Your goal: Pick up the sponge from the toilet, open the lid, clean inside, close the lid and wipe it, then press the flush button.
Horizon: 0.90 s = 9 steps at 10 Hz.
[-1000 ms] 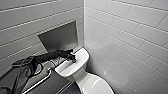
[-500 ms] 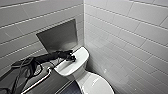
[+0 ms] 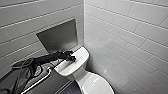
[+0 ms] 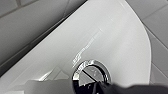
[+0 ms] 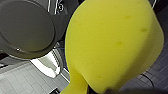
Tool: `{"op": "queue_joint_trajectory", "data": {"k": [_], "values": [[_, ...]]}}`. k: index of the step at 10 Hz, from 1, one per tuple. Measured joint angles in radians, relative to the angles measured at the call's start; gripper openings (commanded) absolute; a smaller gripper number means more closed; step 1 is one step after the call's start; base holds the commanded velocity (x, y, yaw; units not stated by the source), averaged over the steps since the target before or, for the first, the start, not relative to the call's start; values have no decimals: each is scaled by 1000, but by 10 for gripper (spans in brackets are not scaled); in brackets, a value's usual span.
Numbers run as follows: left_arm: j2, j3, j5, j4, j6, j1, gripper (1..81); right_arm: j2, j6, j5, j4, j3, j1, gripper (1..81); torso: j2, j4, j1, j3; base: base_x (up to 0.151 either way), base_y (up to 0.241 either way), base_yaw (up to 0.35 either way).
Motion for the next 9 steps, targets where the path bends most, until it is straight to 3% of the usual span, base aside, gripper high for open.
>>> {"op": "queue_joint_trajectory", "data": {"k": [9], "values": [[9, -14, -35, 56, -28, 17, 10, 43, -3, 0, -1, -54, 0, 10, 0, 0, 0, 0, 0, 0, 0]]}}
